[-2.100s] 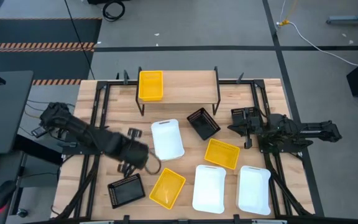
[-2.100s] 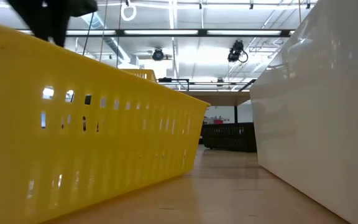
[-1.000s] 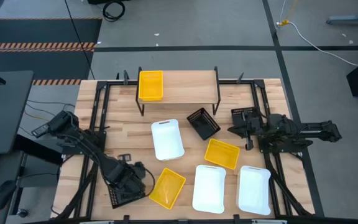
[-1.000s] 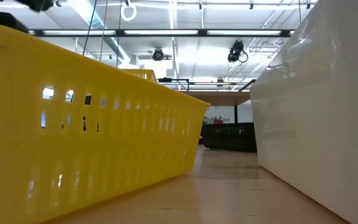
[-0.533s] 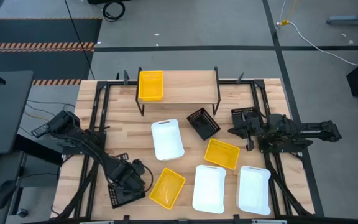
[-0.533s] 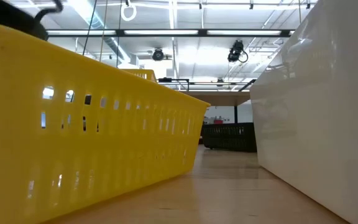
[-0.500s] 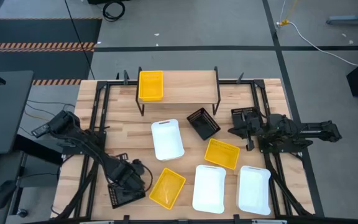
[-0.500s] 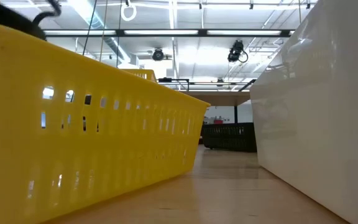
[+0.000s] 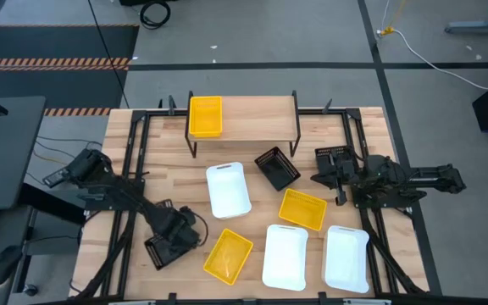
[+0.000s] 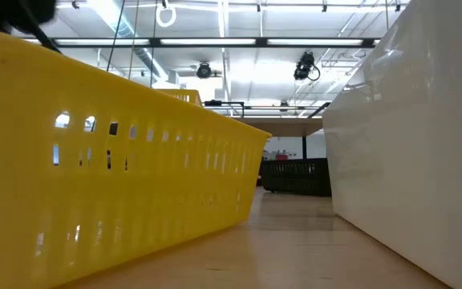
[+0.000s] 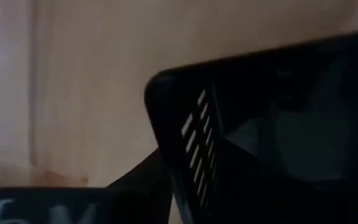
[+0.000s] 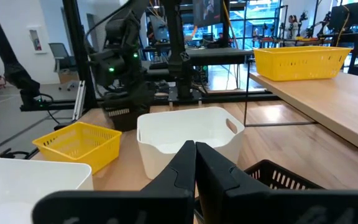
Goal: Stack baskets on shelf by color
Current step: Put the bottom black basket on the shelf
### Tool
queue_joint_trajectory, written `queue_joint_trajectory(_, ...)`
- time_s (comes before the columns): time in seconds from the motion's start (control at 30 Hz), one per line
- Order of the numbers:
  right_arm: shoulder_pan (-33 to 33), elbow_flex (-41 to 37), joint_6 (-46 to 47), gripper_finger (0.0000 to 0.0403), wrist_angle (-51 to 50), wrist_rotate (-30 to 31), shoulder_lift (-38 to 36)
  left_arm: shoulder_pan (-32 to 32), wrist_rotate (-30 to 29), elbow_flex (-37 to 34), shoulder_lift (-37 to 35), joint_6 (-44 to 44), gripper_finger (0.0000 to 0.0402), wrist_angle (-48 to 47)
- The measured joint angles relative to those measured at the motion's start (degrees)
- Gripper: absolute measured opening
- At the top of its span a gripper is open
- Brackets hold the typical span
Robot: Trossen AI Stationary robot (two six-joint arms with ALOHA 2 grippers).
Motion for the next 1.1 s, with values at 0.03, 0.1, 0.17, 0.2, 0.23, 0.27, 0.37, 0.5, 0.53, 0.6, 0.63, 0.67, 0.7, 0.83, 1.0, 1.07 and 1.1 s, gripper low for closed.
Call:
queue_joint_trajectory(0.03, 0.0, 0.0, 0.0, 0.0013, 0.0, 0.0, 0.0, 1.1, -0.9, -0.1, 0.0, 0.2, 0.0116, -1.2)
queue_joint_trajectory(0.1, 0.0, 0.0, 0.0, 0.0013, 0.0, 0.0, 0.0, 3.6, -3.8, -0.2, 0.0, 0.3, 0.0108, -4.0)
queue_joint_trajectory(0.17, 0.0, 0.0, 0.0, 0.0013, 0.0, 0.0, 0.0, 6.4, -6.5, -0.2, 0.0, 1.1, 0.0101, -6.0)
queue_joint_trajectory(0.2, 0.0, 0.0, 0.0, 0.0013, 0.0, 0.0, 0.0, 7.9, -7.6, -0.2, 0.0, 2.0, 0.0098, -6.7)
queue_joint_trajectory(0.23, 0.0, 0.0, -0.1, 0.0013, 0.0, 0.0, 0.0, 9.3, -8.8, -0.2, 0.0, 3.0, 0.0094, -7.3)
queue_joint_trajectory(0.27, 0.0, 0.0, -0.3, 0.0013, 0.0, 0.0, 0.0, 10.7, -9.9, -0.2, 0.0, 4.3, 0.0091, -7.6)
queue_joint_trajectory(0.37, 0.0, 0.0, -0.6, 0.0013, 0.0, 0.0, 0.0, 14.9, -12.7, -0.2, 0.0, 7.4, 0.0084, -7.3)
queue_joint_trajectory(0.5, 0.0, 0.0, -0.5, 0.0013, 0.0, 0.0, 0.0, 19.0, -13.4, -0.1, -0.6, 12.1, 0.0081, -6.7)
queue_joint_trajectory(0.53, 0.0, 0.0, -0.5, 0.0013, 0.0, 0.0, 0.0, 19.6, -13.4, -0.1, -0.6, 13.1, 0.0082, -6.3)
queue_joint_trajectory(0.6, 0.0, 0.0, -0.5, 0.0013, 0.0, 0.0, 0.0, 20.3, -13.4, -0.2, -0.5, 13.9, 0.0087, -5.6)
queue_joint_trajectory(0.63, 0.0, 0.0, -0.5, 0.0013, 0.0, 0.0, 0.0, 20.5, -13.4, -0.2, -0.5, 14.3, 0.0089, -5.5)
queue_joint_trajectory(0.67, 0.0, 0.0, -0.6, 0.0013, 0.0, 0.0, 0.0, 20.6, -13.4, -0.1, -0.5, 14.7, 0.0092, -5.4)
queue_joint_trajectory(0.7, 0.0, 0.0, -0.6, 0.0013, 0.0, 0.0, 0.0, 20.7, -13.5, 0.1, -0.5, 15.1, 0.0095, -5.4)
queue_joint_trajectory(0.83, 0.0, 0.0, -0.6, 0.0013, 0.0, 0.0, 0.0, 20.3, -17.7, 2.2, -0.5, 17.0, 0.0102, -5.3)
queue_joint_trajectory(1.0, 0.0, 0.0, -0.5, 0.0013, 0.0, 0.0, 0.0, 19.8, -19.4, 6.7, -0.5, 21.1, 0.0087, -5.6)
queue_joint_trajectory(1.07, 0.0, 0.0, -0.5, 0.0013, 0.0, -0.1, 0.0, 19.9, -19.4, 8.5, -0.5, 22.2, 0.0072, -6.1)
queue_joint_trajectory(1.1, 0.0, 0.0, -0.5, 0.0013, 0.0, -0.1, 0.0, 19.9, -19.4, 9.2, -0.5, 22.5, 0.0063, -6.9)
